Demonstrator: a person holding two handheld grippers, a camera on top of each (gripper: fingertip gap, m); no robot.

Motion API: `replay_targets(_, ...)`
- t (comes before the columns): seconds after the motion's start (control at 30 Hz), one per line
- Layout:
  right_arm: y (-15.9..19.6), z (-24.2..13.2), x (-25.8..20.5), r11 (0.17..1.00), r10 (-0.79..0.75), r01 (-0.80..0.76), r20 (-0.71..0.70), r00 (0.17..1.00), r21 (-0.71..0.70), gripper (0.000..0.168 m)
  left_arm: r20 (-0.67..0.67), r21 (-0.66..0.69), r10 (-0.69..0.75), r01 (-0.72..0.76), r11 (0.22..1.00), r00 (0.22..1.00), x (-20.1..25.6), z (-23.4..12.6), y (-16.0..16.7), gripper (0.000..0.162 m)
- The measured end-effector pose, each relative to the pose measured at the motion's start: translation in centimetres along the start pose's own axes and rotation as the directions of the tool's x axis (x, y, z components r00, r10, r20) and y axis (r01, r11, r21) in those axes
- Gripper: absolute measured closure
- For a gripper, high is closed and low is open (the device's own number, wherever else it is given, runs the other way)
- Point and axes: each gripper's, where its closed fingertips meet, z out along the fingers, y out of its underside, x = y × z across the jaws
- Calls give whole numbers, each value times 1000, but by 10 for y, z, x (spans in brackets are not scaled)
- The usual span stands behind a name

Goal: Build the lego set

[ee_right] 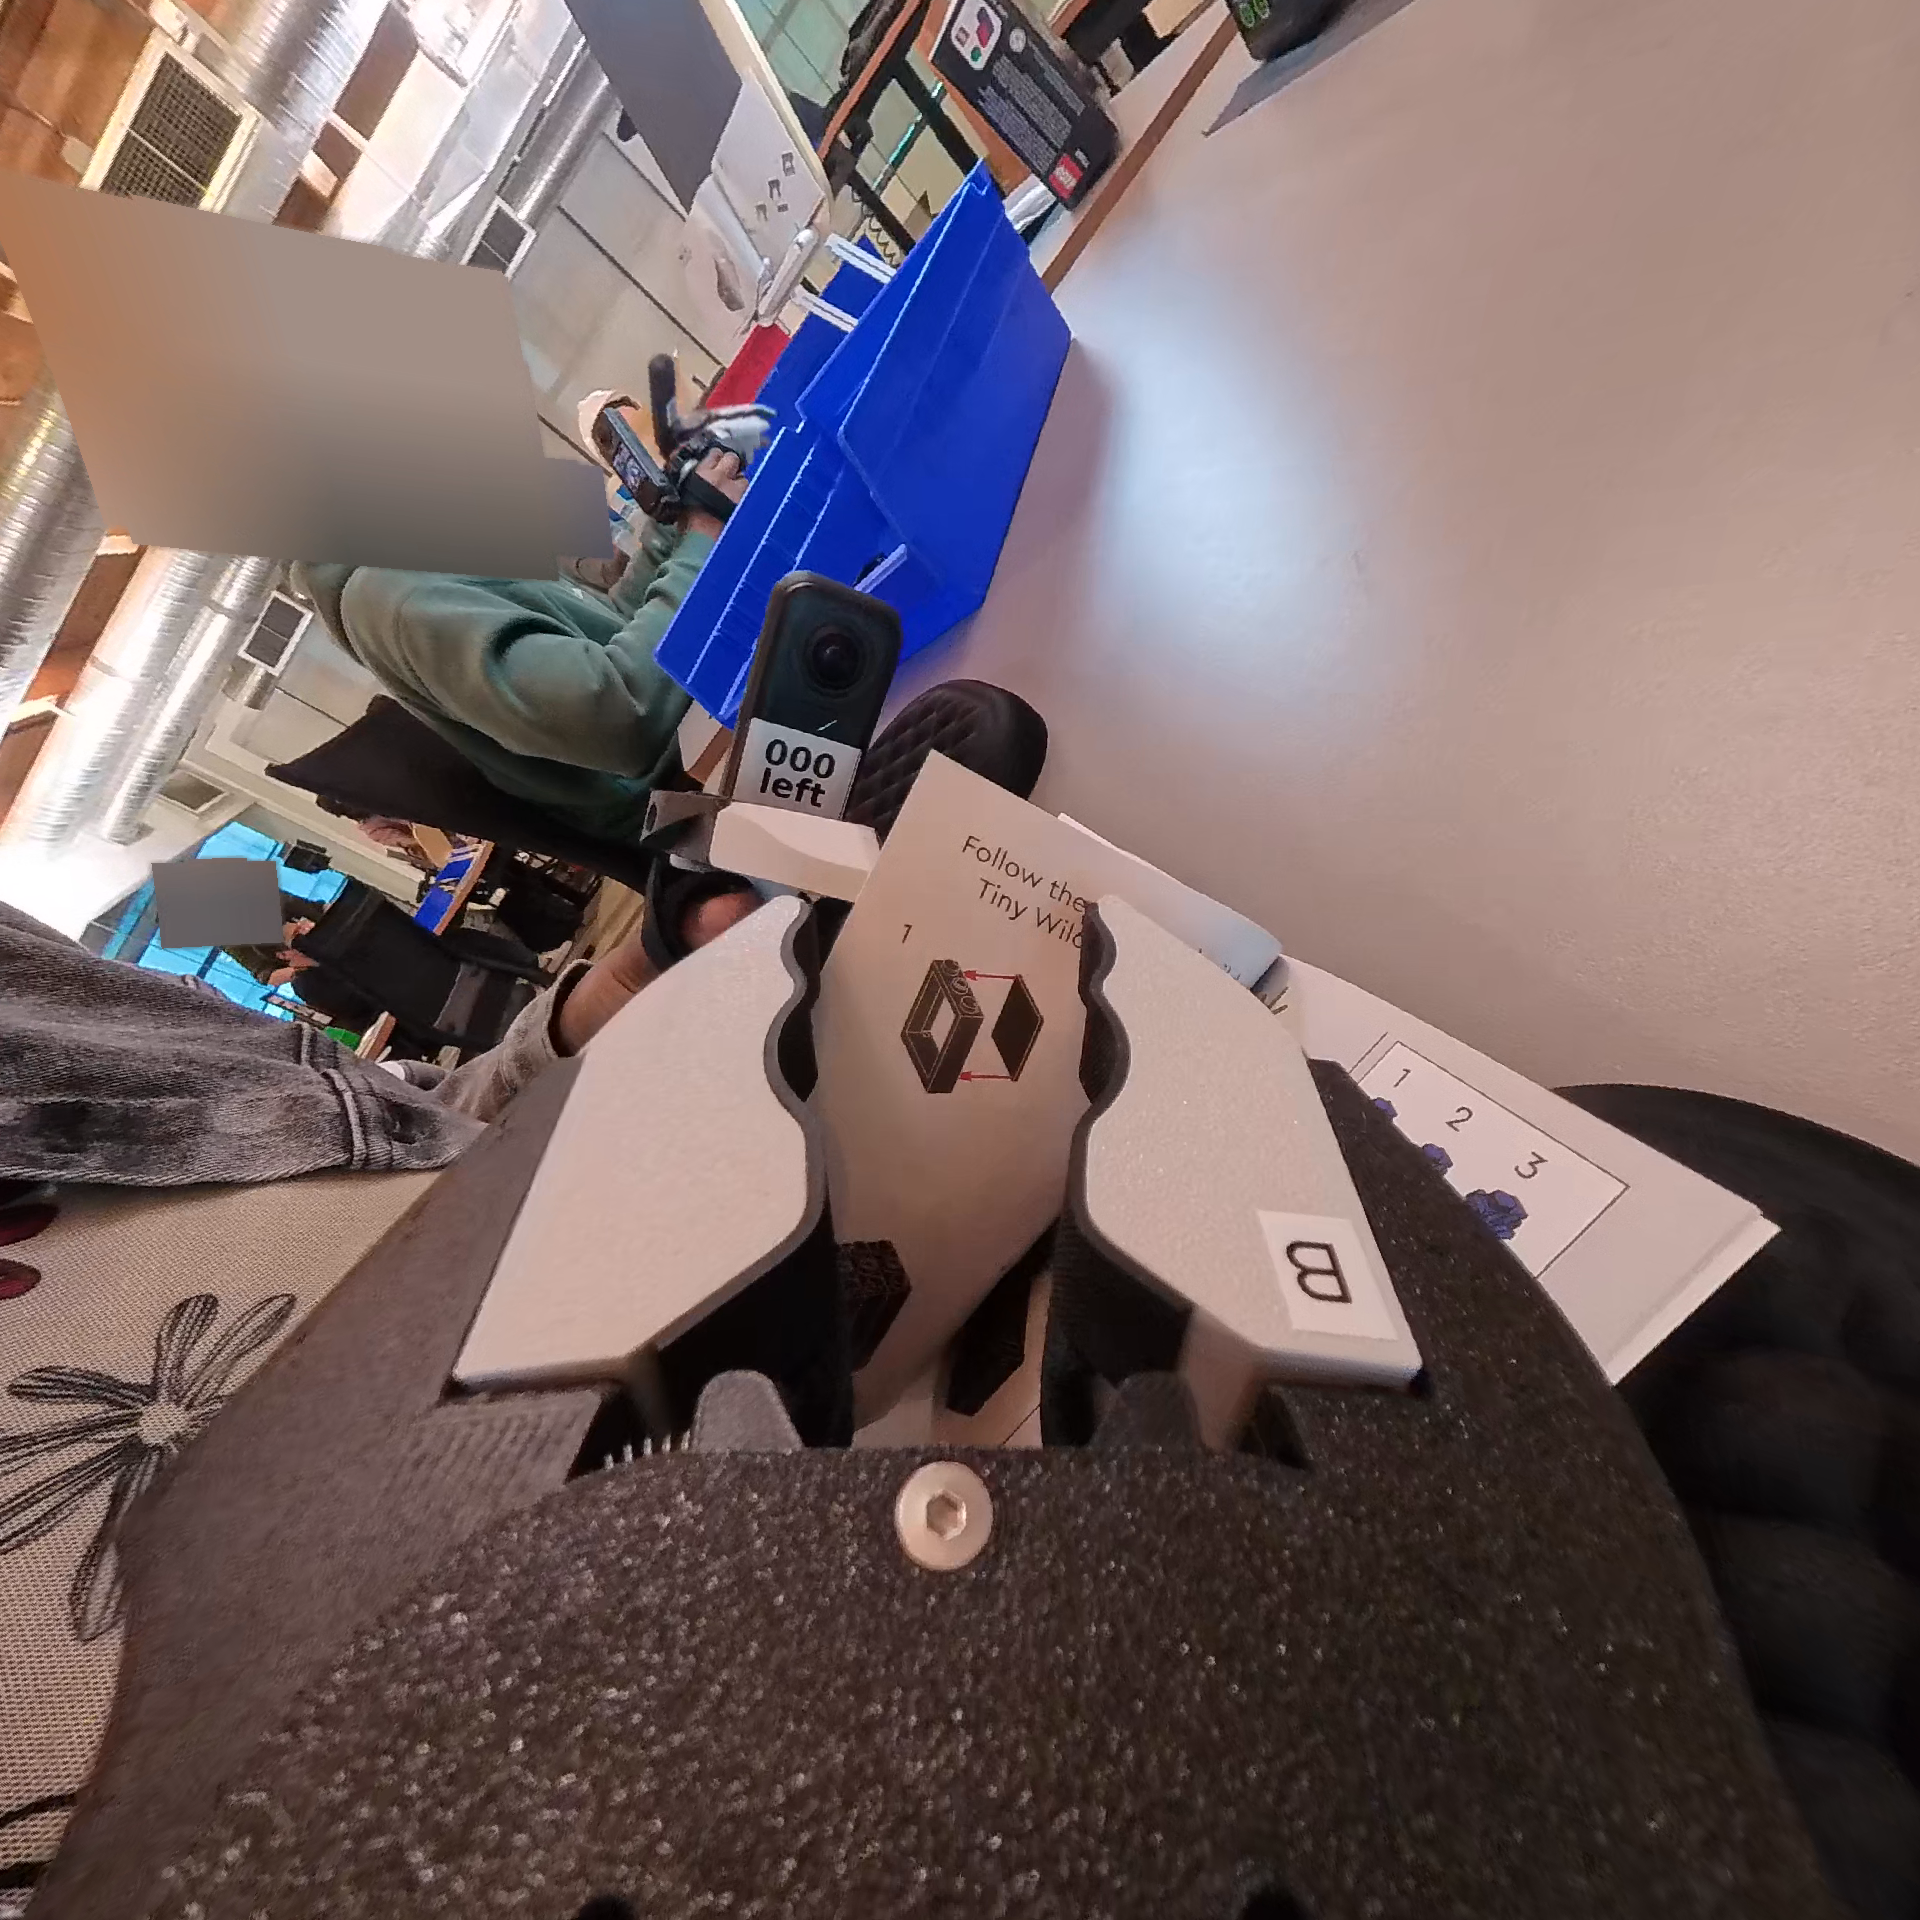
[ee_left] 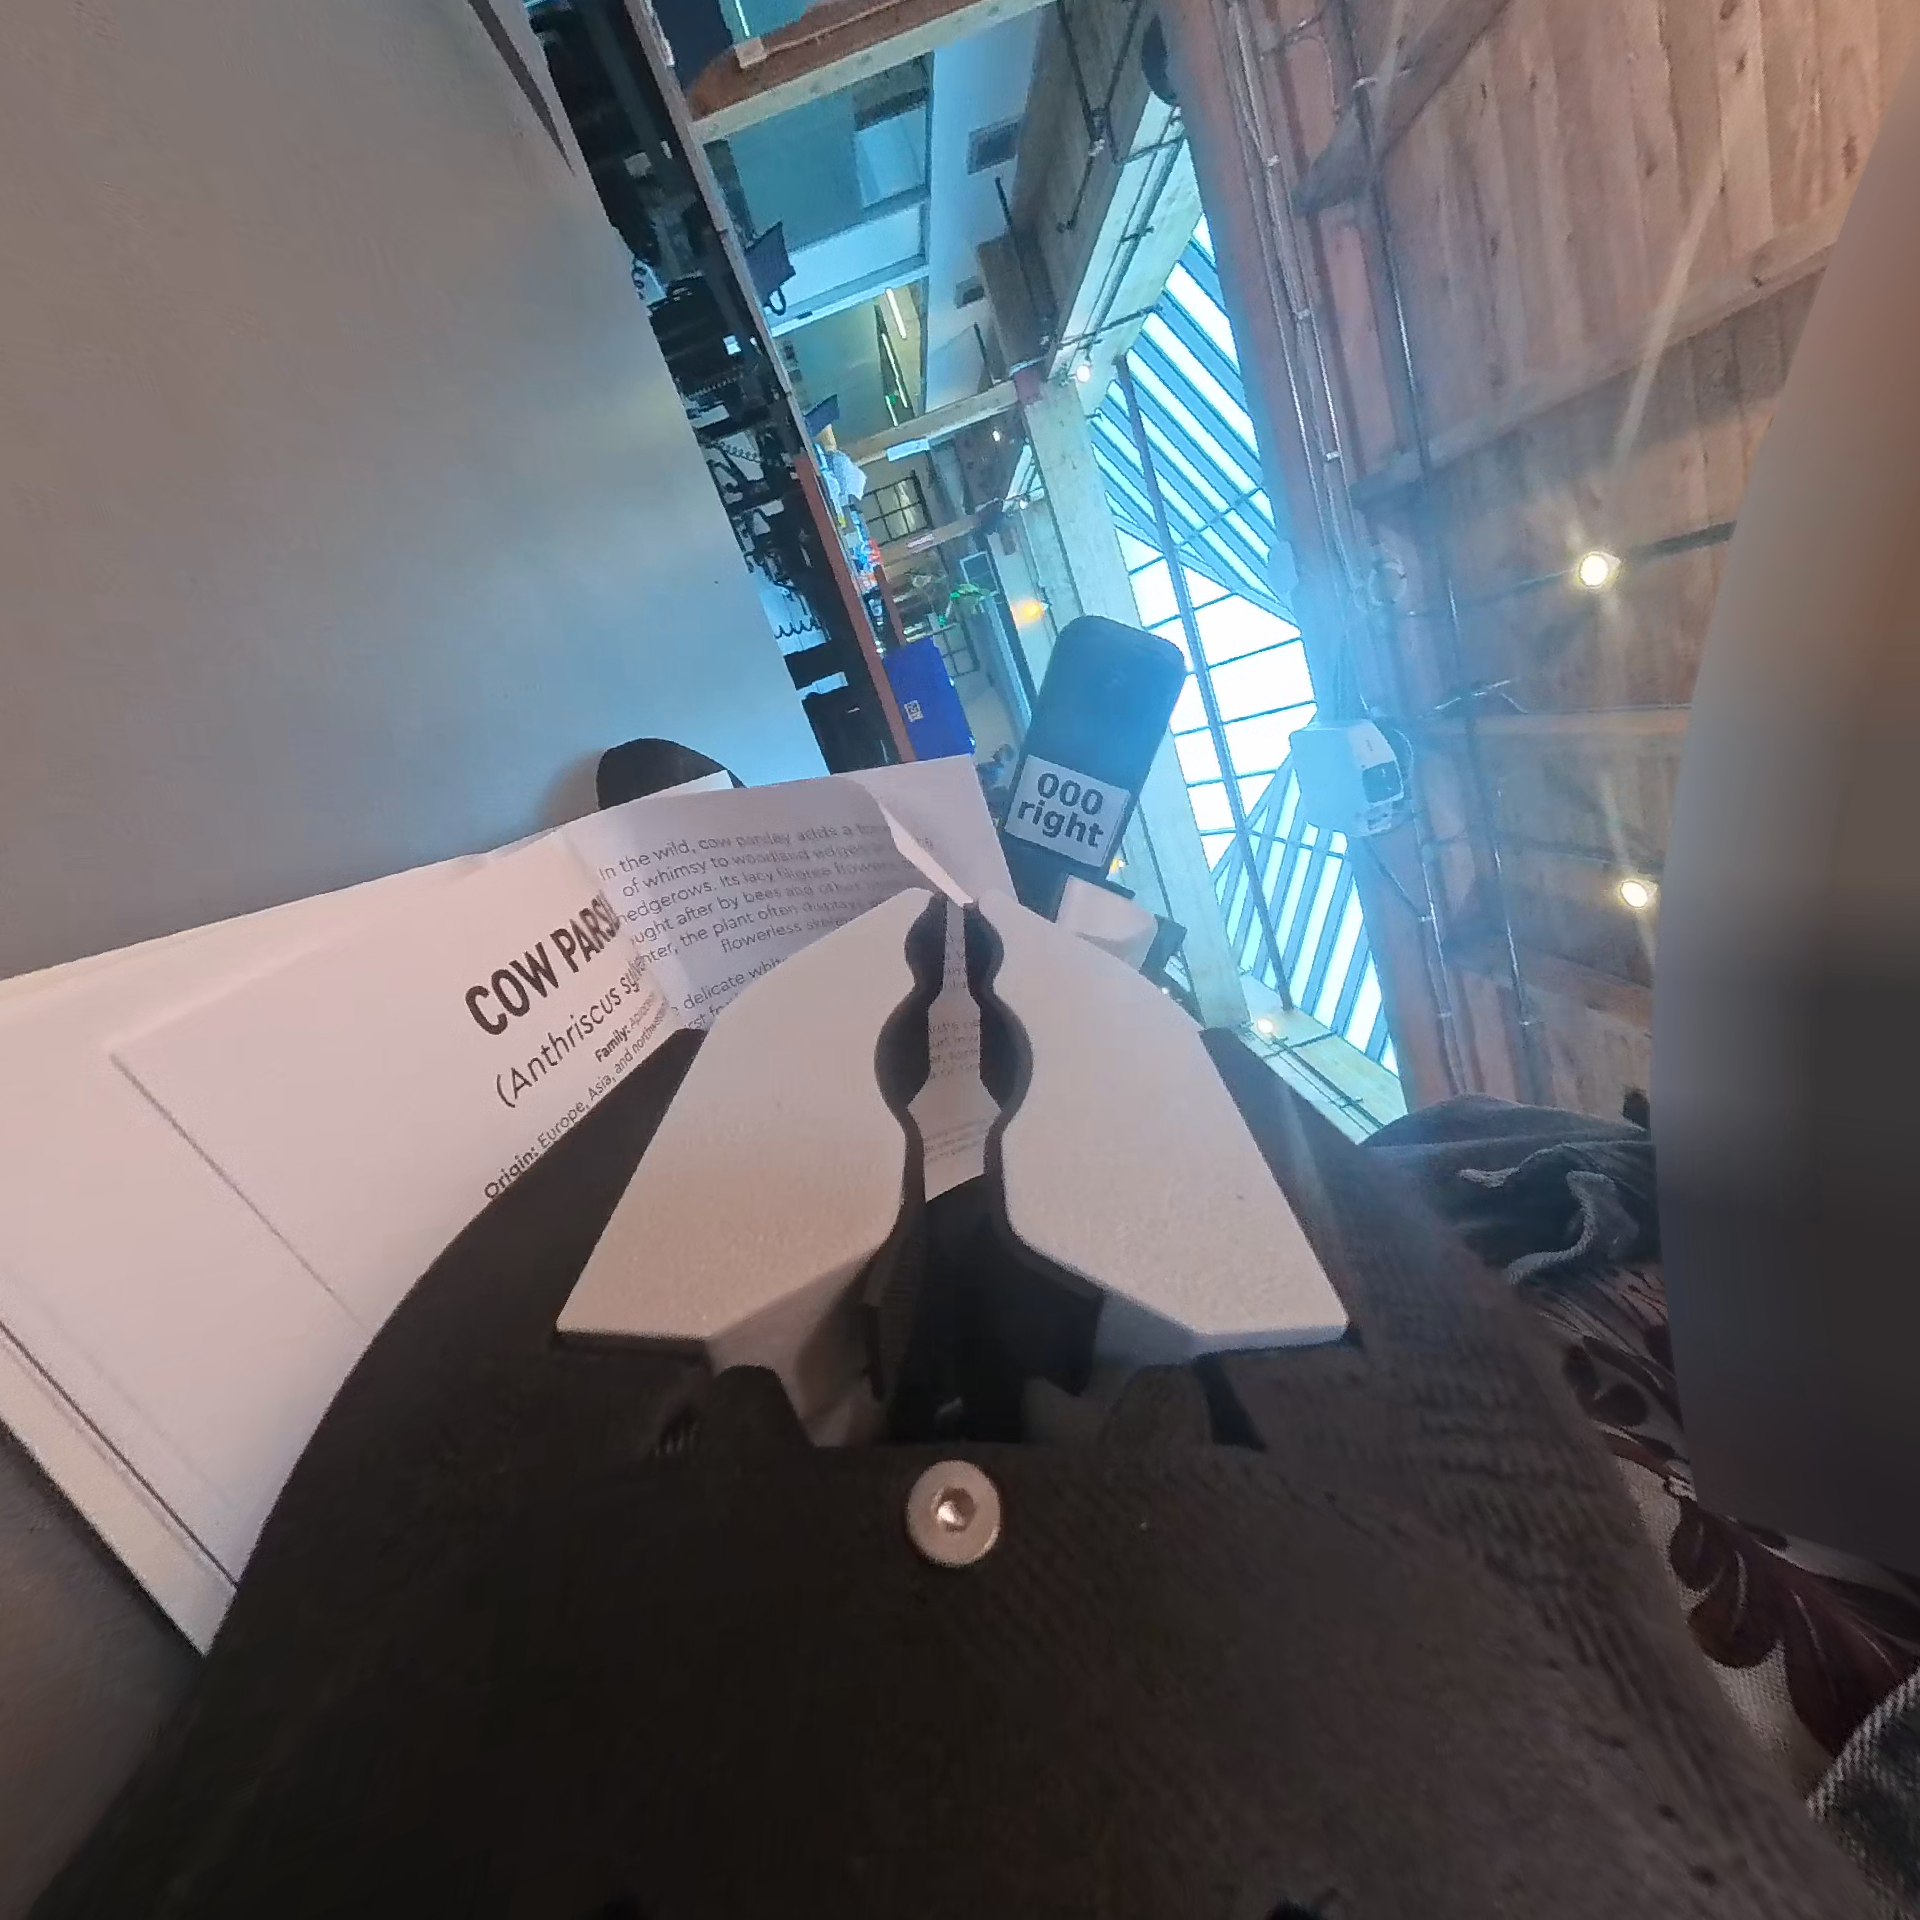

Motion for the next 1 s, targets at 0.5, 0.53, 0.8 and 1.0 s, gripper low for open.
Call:
replay_targets(0.5, 3, -17, 12, 986, -147, 120, -258, 955, -117, 131, 36, -30, 83, -81, 996, 996, 5, 0, 1, 161)
replay_targets(0.53, 3, -19, 12, 981, -172, 138, -278, 945, -137, 132, 37, -25, 87, -86, 996, 996, 8, -2, -1, 161)
replay_targets(0.8, 13, -9, 0, 914, -368, 272, -328, 870, -303, 124, 108, -18, 164, -163, 987, 981, 18, -25, -17, 161)
replay_targets(1.0, 17, 8, -2, 875, -449, 328, -346, 824, -356, 119, 155, -126, 255, -237, 963, 954, 28, -30, -12, 139)
